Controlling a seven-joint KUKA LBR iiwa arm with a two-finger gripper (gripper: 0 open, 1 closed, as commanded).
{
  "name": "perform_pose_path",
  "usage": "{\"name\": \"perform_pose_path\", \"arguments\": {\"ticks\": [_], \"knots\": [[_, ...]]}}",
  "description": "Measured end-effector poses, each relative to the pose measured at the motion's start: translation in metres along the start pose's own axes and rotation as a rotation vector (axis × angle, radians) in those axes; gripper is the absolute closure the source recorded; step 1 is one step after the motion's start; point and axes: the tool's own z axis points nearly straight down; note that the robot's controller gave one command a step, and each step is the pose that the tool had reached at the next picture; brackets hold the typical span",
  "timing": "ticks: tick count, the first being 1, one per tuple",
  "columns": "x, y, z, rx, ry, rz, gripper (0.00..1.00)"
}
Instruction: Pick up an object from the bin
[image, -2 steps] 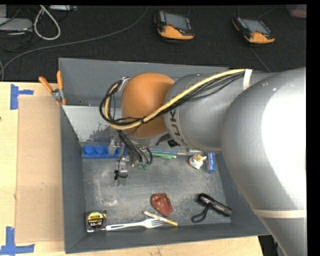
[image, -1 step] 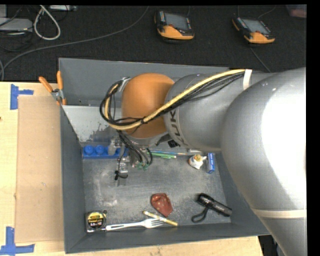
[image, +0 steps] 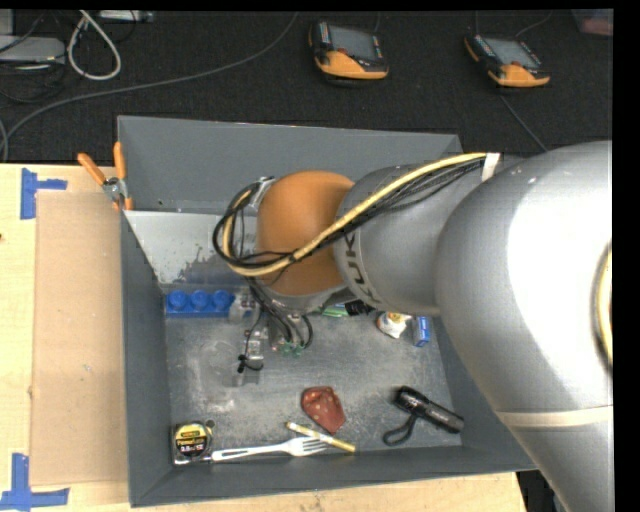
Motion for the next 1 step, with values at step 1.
{"name": "perform_pose_path", "arguments": {"ticks": [1], "knots": [[-0.0095,0.0055,0.0206,-0.001,-0.002,-0.005,0.0]]}}
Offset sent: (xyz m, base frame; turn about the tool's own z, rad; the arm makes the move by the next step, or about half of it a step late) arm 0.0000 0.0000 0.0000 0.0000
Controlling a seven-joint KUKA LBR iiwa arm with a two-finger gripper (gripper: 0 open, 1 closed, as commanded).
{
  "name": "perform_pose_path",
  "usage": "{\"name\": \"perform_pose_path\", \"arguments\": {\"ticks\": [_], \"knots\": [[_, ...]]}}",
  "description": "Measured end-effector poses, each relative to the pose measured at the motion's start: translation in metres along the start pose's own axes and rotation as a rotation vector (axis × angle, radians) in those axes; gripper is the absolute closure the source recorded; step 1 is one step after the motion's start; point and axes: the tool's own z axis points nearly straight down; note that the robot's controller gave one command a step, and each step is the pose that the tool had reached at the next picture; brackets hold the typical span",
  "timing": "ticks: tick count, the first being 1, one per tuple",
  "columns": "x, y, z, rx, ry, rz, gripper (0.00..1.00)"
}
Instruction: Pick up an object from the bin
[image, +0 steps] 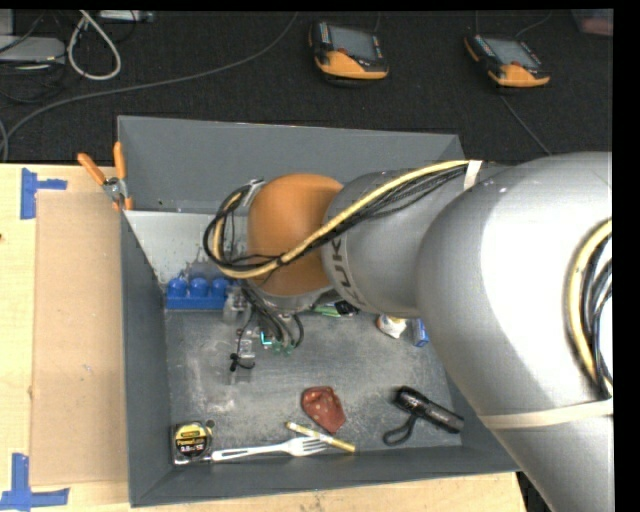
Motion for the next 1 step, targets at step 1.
{"name": "perform_pose_path", "arguments": {"ticks": [1], "knots": [[0.0005,0.0001,-0.0003,-0.001,0.001,0.001,0.0]]}}
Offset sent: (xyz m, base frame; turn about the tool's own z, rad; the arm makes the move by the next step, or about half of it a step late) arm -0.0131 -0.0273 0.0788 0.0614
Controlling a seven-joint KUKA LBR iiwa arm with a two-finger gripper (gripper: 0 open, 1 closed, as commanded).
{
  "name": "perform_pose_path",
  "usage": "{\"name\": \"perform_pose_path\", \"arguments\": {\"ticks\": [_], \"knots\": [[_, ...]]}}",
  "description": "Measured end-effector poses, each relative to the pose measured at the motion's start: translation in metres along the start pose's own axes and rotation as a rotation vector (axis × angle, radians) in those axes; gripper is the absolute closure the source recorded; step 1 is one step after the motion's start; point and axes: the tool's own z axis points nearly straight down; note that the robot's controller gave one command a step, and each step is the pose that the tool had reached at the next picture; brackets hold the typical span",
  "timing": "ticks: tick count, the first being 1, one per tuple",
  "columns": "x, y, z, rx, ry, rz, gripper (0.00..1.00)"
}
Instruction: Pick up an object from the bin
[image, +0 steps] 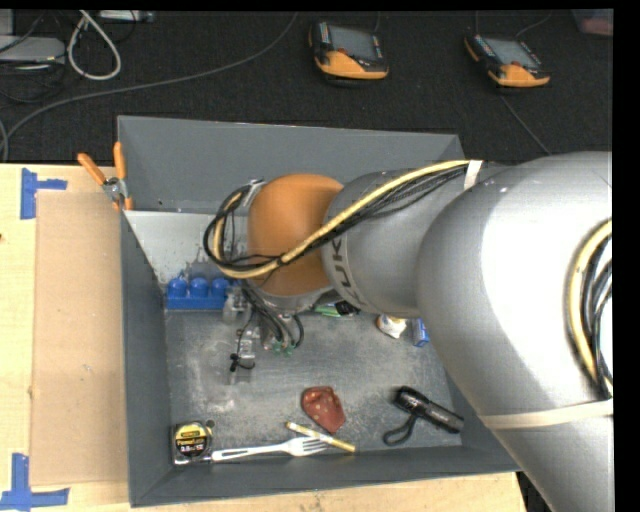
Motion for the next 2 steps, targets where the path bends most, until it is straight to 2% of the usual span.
{"name": "perform_pose_path", "arguments": {"ticks": [1,2], "knots": [[0.011,-0.021,-0.059,0.001,0.006,0.045,0.0],[0.025,-0.064,-0.1,0.001,0.006,-0.048,0.0]]}}
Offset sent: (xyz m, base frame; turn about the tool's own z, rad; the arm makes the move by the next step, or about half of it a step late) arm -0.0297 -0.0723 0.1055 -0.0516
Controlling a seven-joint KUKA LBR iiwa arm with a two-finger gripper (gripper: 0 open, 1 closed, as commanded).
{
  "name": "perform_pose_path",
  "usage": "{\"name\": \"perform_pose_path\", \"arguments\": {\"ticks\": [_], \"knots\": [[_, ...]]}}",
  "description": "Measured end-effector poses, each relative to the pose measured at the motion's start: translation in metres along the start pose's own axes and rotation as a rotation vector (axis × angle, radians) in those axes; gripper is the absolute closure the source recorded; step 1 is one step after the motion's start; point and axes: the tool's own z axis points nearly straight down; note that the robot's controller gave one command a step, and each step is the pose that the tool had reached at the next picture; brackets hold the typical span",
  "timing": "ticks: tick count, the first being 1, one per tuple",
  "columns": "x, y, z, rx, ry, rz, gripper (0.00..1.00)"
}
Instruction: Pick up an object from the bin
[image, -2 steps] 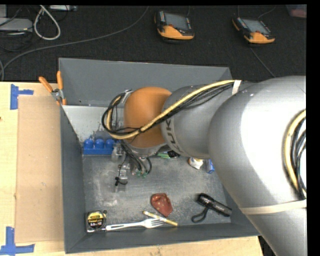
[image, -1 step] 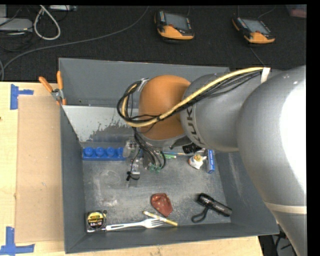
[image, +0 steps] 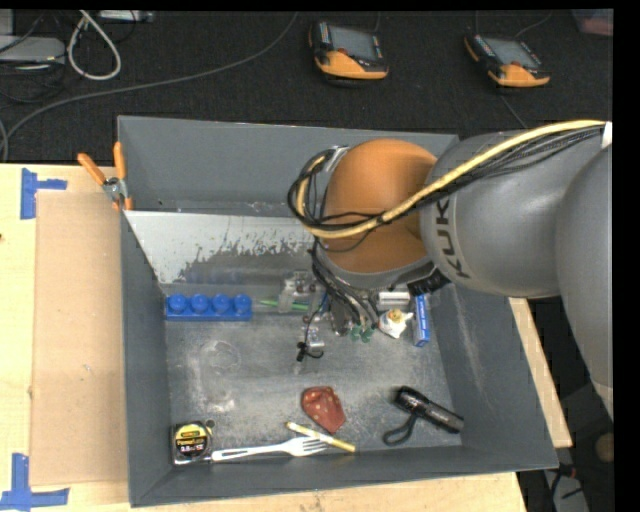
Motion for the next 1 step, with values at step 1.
{"name": "perform_pose_path", "arguments": {"ticks": [1], "knots": [[-0.0218,-0.0108,0.0555,-0.004,-0.01,0.174,0.0]]}}
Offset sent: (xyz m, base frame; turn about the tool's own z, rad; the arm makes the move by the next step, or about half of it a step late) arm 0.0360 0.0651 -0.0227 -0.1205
